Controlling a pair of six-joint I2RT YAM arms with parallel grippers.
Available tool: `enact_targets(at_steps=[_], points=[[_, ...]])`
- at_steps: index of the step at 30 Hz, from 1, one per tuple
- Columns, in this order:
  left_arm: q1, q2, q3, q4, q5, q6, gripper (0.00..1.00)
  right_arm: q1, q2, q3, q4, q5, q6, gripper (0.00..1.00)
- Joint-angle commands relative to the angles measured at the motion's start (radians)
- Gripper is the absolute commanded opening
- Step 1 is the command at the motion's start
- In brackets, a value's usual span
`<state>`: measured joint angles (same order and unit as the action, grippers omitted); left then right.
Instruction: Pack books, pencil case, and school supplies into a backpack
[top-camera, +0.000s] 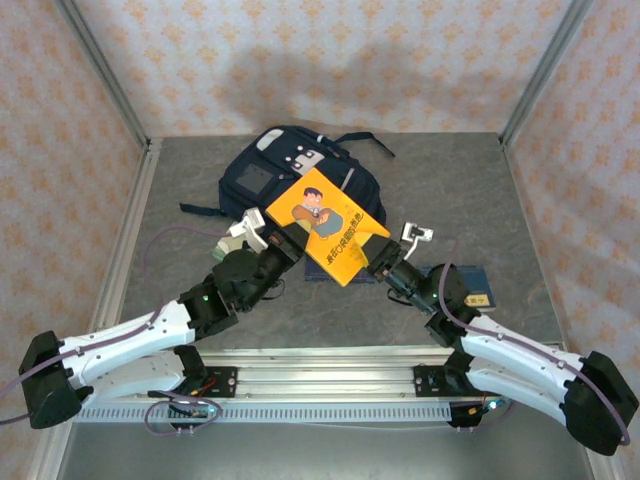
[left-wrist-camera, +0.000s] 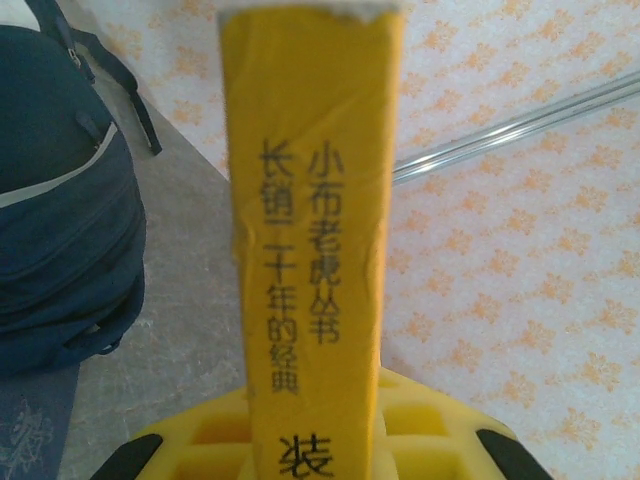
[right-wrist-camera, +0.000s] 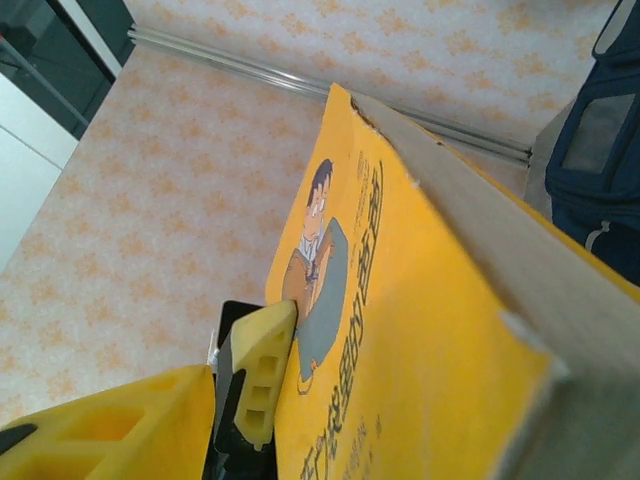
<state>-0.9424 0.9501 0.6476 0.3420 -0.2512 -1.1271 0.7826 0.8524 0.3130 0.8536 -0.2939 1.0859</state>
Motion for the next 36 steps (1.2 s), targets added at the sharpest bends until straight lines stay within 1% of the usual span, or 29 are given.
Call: enact_targets(at_steps=[1,6,8,9,10,11,12,13,14,15,16,17,18,20,22,24,28,30,32,33,34,35,36], points=[[-0.002,-0.021,0.0,0.052,-0.028,-0.002,0.0,0.001,0.017,0.047,0.122,-0.029,0.014,0.55],[-0.002,-0.019,0.0,0.049,-0.03,-0.007,0.0,0.001,0.055,0.052,0.132,-0.004,0.023,0.39],[-0.002,-0.018,0.001,0.042,-0.029,-0.002,0.0,0.001,0.06,0.055,0.115,0.001,0.014,0.28],[-0.002,-0.019,0.004,0.029,-0.031,0.004,0.0,0.001,0.053,0.052,0.096,0.013,0.006,0.21],[-0.002,-0.019,0.011,0.007,-0.035,0.015,0.05,0.001,0.04,0.049,0.068,0.031,-0.008,0.15],[-0.001,-0.02,0.024,-0.03,-0.041,0.037,0.12,0.0,0.02,0.048,0.021,0.045,-0.026,0.1],[-0.002,-0.023,0.054,-0.106,-0.051,0.078,0.23,-0.003,-0.017,0.051,-0.064,0.072,-0.053,0.07],[0.0,-0.021,0.093,-0.187,-0.052,0.135,0.38,-0.005,-0.06,0.063,-0.186,0.108,-0.089,0.02],[0.0,-0.01,0.133,-0.249,-0.043,0.197,0.5,-0.005,-0.106,0.08,-0.307,0.142,-0.127,0.0],[-0.001,0.015,0.189,-0.336,-0.023,0.268,0.63,-0.006,-0.149,0.111,-0.457,0.187,-0.182,0.0],[0.0,0.054,0.255,-0.436,-0.007,0.327,0.72,-0.006,-0.183,0.139,-0.59,0.233,-0.229,0.0],[0.002,0.1,0.32,-0.517,0.011,0.383,0.88,-0.006,-0.202,0.161,-0.693,0.28,-0.266,0.0],[0.002,0.165,0.398,-0.614,0.035,0.448,1.0,-0.006,-0.216,0.19,-0.801,0.328,-0.306,0.0],[0.005,0.307,0.564,-0.786,0.076,0.569,1.0,-0.009,-0.225,0.241,-0.983,0.417,-0.35,0.0],[0.007,0.449,0.71,-0.911,0.066,0.684,1.0,-0.013,-0.23,0.273,-1.108,0.497,-0.394,0.0],[0.02,0.556,0.815,-0.976,0.025,0.751,1.0,-0.015,-0.222,0.311,-1.247,0.612,-0.402,0.0],[0.088,0.753,1.008,-1.03,0.035,0.861,1.0,-0.046,-0.171,0.403,-1.477,0.784,-0.356,0.0],[0.14,0.833,1.083,-1.036,0.066,0.883,1.0,-0.06,-0.143,0.443,-1.546,0.851,-0.331,0.0],[0.204,0.913,1.165,-1.054,0.146,0.897,1.0,-0.065,-0.129,0.467,-1.58,0.89,-0.333,0.0],[0.234,0.954,1.209,-1.061,0.187,0.916,1.0,-0.066,-0.134,0.466,-1.565,0.879,-0.362,0.0],[0.256,1.016,1.245,-1.058,0.202,0.936,0.99,-0.066,-0.15,0.447,-1.51,0.833,-0.423,0.0],[0.273,1.048,1.269,-1.051,0.203,0.944,0.99,-0.068,-0.17,0.428,-1.46,0.794,-0.467,0.0],[0.29,1.084,1.295,-1.041,0.224,0.955,0.97,-0.069,-0.187,0.419,-1.439,0.78,-0.477,0.0]])
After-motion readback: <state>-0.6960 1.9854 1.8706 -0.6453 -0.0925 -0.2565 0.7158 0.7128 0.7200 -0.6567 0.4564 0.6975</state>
